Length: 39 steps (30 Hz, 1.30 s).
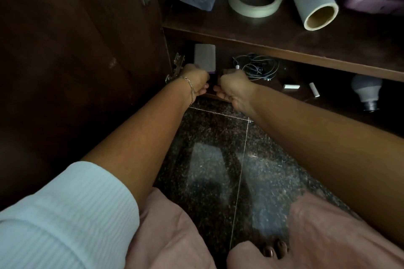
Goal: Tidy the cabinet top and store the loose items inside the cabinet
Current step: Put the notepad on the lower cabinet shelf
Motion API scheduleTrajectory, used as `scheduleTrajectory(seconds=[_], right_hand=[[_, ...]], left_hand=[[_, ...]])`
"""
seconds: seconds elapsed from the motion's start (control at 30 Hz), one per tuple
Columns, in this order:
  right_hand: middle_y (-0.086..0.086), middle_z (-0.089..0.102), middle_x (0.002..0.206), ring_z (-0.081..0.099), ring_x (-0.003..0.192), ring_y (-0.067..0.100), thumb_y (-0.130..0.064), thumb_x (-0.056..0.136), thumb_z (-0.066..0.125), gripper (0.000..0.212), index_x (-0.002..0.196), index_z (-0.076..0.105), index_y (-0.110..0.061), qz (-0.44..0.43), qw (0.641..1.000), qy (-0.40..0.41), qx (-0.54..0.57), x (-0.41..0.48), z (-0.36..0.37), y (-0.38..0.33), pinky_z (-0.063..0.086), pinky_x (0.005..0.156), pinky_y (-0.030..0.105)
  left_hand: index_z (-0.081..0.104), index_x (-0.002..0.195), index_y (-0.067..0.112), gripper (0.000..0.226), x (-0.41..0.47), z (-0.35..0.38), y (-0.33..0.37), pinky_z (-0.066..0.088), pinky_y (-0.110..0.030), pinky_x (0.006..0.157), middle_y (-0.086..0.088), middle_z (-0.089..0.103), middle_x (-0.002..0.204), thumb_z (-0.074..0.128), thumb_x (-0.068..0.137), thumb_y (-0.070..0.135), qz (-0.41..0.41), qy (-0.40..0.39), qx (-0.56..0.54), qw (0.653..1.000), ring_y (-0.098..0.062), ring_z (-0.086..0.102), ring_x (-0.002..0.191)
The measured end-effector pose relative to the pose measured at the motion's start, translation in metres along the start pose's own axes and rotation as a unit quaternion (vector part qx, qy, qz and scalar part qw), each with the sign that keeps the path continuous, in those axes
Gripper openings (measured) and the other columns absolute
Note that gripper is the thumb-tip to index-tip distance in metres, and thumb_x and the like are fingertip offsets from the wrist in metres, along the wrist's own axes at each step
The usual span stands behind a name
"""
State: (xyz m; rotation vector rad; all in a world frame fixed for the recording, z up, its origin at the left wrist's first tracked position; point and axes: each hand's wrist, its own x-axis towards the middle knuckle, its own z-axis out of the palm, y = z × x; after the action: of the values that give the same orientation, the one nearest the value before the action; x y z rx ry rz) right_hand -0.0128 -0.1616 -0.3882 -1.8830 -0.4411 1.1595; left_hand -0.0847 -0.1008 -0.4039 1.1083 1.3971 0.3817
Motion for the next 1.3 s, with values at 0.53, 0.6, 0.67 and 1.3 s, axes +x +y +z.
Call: scheduleTrajectory(seconds=[0.53, 0.6, 0.67, 1.3], right_hand=[[0.007, 0.059, 0.130, 0.062, 0.105, 0.021, -0.006, 0.099, 0.039, 0.034, 0.130, 0.050, -0.014, -0.010, 0.998, -0.062, 0.004, -0.090, -0.051, -0.028, 0.046, 0.070, 0.024], [0.002, 0.061, 0.127, 0.062, 0.108, 0.017, -0.010, 0.099, 0.042, 0.031, 0.128, 0.052, -0.017, -0.009, 0.996, -0.083, -0.016, -0.110, -0.058, -0.043, 0.050, 0.084, 0.028], [0.000, 0.065, 0.122, 0.062, 0.106, 0.014, -0.011, 0.098, 0.046, 0.030, 0.126, 0.056, -0.016, -0.015, 0.993, -0.112, -0.027, -0.132, -0.064, -0.062, 0.050, 0.091, 0.031], [0.002, 0.059, 0.122, 0.058, 0.108, 0.013, -0.009, 0.095, 0.052, 0.032, 0.120, 0.059, -0.027, -0.155, 0.974, -0.157, 0.051, -0.301, 0.011, -0.124, 0.053, 0.088, 0.033]], left_hand=[[0.054, 0.128, 0.011, 0.033, -0.110, -0.011, 0.001, 0.044, -0.034, 0.097, -0.016, 0.057, 0.128, 0.047, 0.095, 0.011, 0.119, 0.046, -0.054, 0.990, -0.027, 0.055, 0.117], [0.054, 0.127, 0.011, 0.032, -0.138, -0.016, 0.009, 0.044, -0.029, 0.096, -0.011, 0.060, 0.125, 0.048, 0.095, 0.009, 0.134, 0.033, -0.088, 0.986, -0.019, 0.057, 0.111], [0.052, 0.128, 0.013, 0.034, -0.171, -0.023, 0.018, 0.045, -0.017, 0.088, -0.003, 0.060, 0.121, 0.050, 0.094, 0.006, 0.162, 0.023, -0.116, 0.980, -0.006, 0.057, 0.101], [0.021, 0.148, 0.015, 0.053, -0.362, -0.154, 0.062, 0.034, -0.033, 0.104, -0.009, 0.036, 0.146, 0.037, 0.099, 0.029, 0.258, 0.196, 0.402, 0.857, -0.026, 0.036, 0.132]])
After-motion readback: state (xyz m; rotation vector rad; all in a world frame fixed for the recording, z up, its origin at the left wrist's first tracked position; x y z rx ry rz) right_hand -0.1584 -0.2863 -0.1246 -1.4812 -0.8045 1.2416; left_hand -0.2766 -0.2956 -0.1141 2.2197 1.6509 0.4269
